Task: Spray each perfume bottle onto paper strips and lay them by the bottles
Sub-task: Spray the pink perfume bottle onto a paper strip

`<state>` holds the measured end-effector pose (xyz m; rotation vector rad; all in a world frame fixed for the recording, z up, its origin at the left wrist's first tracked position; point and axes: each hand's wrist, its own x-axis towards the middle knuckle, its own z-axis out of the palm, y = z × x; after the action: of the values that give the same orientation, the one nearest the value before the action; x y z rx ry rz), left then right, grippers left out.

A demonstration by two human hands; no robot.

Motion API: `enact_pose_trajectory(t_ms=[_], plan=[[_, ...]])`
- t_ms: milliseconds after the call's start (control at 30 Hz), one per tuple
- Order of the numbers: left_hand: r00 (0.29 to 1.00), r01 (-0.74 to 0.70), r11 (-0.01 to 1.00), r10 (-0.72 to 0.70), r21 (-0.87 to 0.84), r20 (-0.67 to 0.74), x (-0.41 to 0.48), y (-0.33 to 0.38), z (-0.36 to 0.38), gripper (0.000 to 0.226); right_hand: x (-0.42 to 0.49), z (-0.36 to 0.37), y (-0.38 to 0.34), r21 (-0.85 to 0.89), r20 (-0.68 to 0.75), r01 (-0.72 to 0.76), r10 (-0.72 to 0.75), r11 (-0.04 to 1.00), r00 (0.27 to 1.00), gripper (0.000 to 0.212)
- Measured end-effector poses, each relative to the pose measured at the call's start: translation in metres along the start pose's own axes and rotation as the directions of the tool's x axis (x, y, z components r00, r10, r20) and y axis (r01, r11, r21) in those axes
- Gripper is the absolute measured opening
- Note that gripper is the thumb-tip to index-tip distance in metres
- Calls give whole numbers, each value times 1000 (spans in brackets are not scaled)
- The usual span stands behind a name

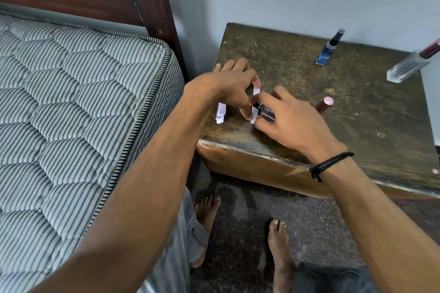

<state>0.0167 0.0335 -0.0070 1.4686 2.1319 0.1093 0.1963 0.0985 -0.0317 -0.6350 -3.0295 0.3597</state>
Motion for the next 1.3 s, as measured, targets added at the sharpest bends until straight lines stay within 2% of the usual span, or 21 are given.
enact_pose_trajectory(t_ms=[267, 533, 733, 1300], plan=[[1000, 3, 1000, -3, 8, -26, -1, 2, 1, 76, 0, 4, -1, 27, -52, -18, 20, 999, 998, 37], [1000, 3, 1000, -3, -11, -6, -2, 0, 0, 77, 2, -4, 8, 140, 13, -46, 44, 989, 999, 39], [1000, -20, 1000, 19, 10, 10, -1, -2, -1, 79, 5, -5, 16, 181, 3, -67, 68, 981, 998, 41], [998, -54, 996, 52, 69, 26, -3, -3, -3, 80, 7, 4, 10, 81, -57, -8, 13, 997, 998, 43]])
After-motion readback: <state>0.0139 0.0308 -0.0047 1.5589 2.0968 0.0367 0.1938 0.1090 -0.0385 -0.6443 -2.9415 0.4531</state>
